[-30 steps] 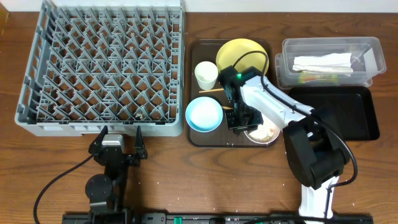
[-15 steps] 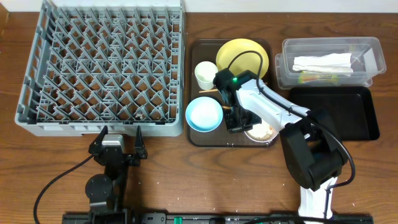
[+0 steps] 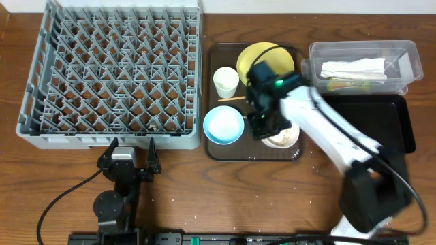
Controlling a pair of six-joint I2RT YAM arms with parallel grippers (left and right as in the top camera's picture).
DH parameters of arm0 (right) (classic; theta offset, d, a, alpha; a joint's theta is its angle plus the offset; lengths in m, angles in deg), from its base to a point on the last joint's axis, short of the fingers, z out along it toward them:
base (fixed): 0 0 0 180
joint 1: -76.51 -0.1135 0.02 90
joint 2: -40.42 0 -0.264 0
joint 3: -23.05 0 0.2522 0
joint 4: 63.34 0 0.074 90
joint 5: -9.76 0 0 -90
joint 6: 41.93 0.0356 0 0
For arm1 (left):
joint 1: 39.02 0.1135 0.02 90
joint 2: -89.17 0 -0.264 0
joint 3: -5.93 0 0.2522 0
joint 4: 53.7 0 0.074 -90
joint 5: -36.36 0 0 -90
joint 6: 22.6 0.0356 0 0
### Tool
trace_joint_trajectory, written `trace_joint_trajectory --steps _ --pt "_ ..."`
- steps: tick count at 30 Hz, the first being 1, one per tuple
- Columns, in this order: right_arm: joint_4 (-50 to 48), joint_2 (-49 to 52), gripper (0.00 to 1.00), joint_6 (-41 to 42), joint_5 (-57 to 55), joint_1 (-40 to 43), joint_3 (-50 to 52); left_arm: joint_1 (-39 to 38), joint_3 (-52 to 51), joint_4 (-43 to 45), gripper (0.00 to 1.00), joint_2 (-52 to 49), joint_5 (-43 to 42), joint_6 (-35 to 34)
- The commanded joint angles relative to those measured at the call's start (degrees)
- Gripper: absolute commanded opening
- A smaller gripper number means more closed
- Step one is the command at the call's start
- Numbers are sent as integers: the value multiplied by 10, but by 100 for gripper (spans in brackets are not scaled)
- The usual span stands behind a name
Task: Sort waste into correct bins and load items into the dishwasher
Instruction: 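Tip the pink bowl over the black tray to dump the rice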
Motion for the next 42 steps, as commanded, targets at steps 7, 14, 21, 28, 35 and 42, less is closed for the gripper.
trace_joint_trajectory --steps 7,14,21,28,35,42 --pt "11 -97 1 -88 125 146 -1 2 -10 -18 91 5 -5 3" --pt "6 -105 1 -130 249 308 2 2 -10 -18 91 5 -5 4" --pt "-5 -105 1 -190 399 459 30 2 -10 -18 91 5 -5 3" --pt "-88 -105 1 -191 519 561 128 2 -10 -18 91 5 -5 4" --pt "-238 -105 1 -191 623 635 253 2 -10 -18 91 5 -5 4" --pt "-316 -105 1 -191 689 670 297 2 -10 -18 91 5 -5 3"
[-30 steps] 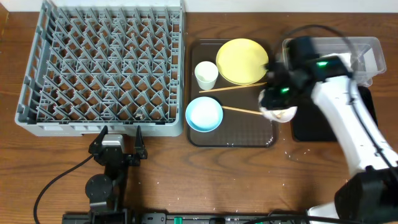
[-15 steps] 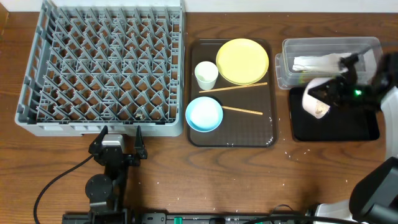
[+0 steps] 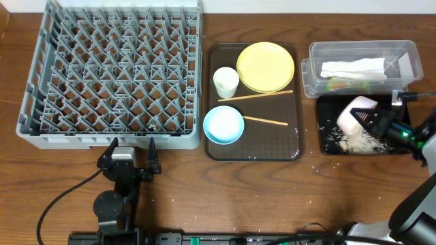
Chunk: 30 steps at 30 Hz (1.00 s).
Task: Sort waste into correct bins and load items into the dishwasher
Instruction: 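Tip the pink bowl over the black tray to dump the rice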
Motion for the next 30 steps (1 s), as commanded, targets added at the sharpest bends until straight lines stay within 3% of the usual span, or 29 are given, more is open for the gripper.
trace_joint_trajectory --steps 1,6,16,18,23,27,30 --pt "-23 -11 1 -9 88 18 7 2 -10 -18 91 5 -5 3" --pt "-65 -11 1 4 169 28 7 2 -10 -18 91 5 -5 3" --pt "-150 -11 1 182 164 31 7 2 -10 -18 91 5 -5 3" --pt "-160 -11 1 270 117 30 7 2 -10 -18 91 5 -5 3" --pt "-183 -11 1 387 78 30 7 2 -10 -18 91 5 -5 4" --pt "-209 -12 1 398 175 29 7 2 -10 -18 91 5 -5 3" --pt "-264 -12 1 385 125 31 7 2 -10 -18 91 5 -5 4"
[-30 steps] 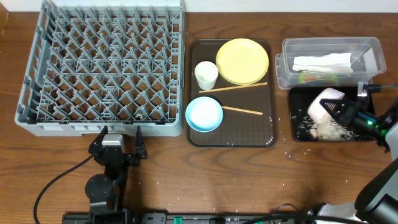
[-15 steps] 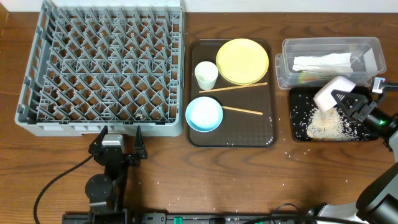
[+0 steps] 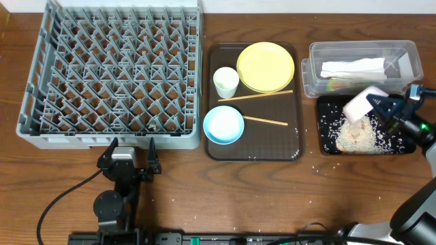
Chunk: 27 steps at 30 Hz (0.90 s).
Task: Sort waste into correct bins and load items into the dishwasher
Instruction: 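Tip the pink bowl over the black tray to dump the rice, then return the emptied pink bowl to the brown tray with the right gripper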
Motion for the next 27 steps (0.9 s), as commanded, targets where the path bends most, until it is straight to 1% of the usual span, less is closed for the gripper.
trace_joint_trajectory --steps 1,3,4,5,8,12,16,20,23,27 --pt "-29 -12 1 14 -15 5 -1 2 -10 -18 91 5 -5 4" --pt "-27 -12 1 29 -9 4 -1 2 -10 -18 91 5 -5 3" --pt "-28 -12 1 36 13 2 -1 2 -10 -18 91 5 -5 4" --pt "-47 -12 1 37 25 -3 -1 2 -10 -18 91 5 -5 4" --pt "-80 -12 1 27 2 -4 -1 2 -10 -18 91 5 -5 3" --pt "-81 -12 1 37 16 -7 -1 2 -10 -18 91 5 -5 4" --pt "-80 -12 1 20 -17 -8 -1 2 -10 -18 91 5 -5 3" --pt "-81 -15 1 20 -18 -12 -1 2 -10 -18 91 5 -5 3" --pt "-78 -28 1 20 -12 -31 -1 2 -10 -18 91 5 -5 3" --pt "-74 -76 1 16 -60 -88 -1 2 -10 -18 91 5 -5 3"
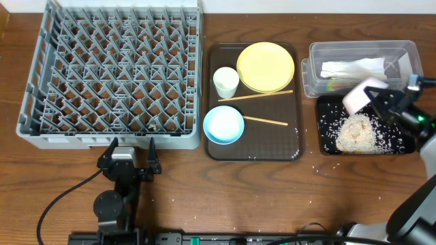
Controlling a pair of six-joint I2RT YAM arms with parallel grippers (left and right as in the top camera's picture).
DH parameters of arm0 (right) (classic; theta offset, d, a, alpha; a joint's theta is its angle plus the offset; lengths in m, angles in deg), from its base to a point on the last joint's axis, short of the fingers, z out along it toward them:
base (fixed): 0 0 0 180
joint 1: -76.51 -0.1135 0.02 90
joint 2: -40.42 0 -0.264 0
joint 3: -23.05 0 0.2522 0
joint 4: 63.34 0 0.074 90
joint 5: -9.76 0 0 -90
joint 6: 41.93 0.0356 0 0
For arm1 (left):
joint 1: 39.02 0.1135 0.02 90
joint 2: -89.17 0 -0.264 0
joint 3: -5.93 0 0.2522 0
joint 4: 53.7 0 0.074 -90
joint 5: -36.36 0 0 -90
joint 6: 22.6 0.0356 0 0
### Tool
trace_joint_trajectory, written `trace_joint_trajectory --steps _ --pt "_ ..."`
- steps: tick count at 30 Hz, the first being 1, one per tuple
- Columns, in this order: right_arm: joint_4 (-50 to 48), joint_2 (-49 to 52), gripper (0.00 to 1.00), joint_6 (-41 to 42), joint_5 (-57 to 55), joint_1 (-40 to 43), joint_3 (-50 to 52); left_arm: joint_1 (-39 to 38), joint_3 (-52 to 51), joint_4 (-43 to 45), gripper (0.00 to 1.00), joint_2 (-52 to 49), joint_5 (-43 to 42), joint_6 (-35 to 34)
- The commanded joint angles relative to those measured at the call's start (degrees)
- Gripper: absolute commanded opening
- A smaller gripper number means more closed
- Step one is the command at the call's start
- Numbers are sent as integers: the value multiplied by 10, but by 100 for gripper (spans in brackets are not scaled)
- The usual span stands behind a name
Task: Sort waste into correct bins and load items into the dishwasher
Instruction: 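Return the emptied pink bowl to the brown tray with the right gripper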
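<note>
My right gripper [375, 103] is shut on a small white bowl [359, 96], held tipped on its side above the back of the black bin [409, 146]. A heap of rice [355, 133] lies in that bin, with loose grains around it. On the brown tray [286, 146] are a yellow plate [266, 66], a white cup [226, 82], a light-blue bowl [223, 125] and two chopsticks [256, 96]. The grey dishwasher rack [112, 71] stands at the left. My left gripper [129, 152] rests open in front of the rack, holding nothing.
A clear plastic bin [409, 49] holding white paper and a wrapper stands behind the black bin. A few rice grains are scattered on the table near the tray's front right corner. A cable runs from the left arm's base to the table's left front.
The right gripper with the tipped bowl has shifted a little toward the back of the black bin. The rice heap looks much the same. The left arm has not moved.
At first my right gripper was over the tray's front right corner, at a bowl of rice. Then it held the bowl tipped over the black bin with rice spilling out. The heap was larger a second later, and the bowl still hangs tipped over it now.
</note>
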Motion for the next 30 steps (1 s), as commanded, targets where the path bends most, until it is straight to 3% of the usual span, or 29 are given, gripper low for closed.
trace_joint_trajectory --steps 1,7,13,18,30 --pt "0 -67 1 -11 -40 -64 -2 2 -10 -18 91 5 -5 4" --pt "59 -156 2 -19 -186 -207 -6 2 -10 -18 91 5 -5 4" --pt "304 -177 1 -120 -457 -382 -111 2 -10 -18 91 5 -5 3" --pt "442 -152 1 -132 -659 -505 -206 2 -10 -18 91 5 -5 4" --pt "517 4 1 -120 -685 -623 -219 2 -10 -18 91 5 -5 4"
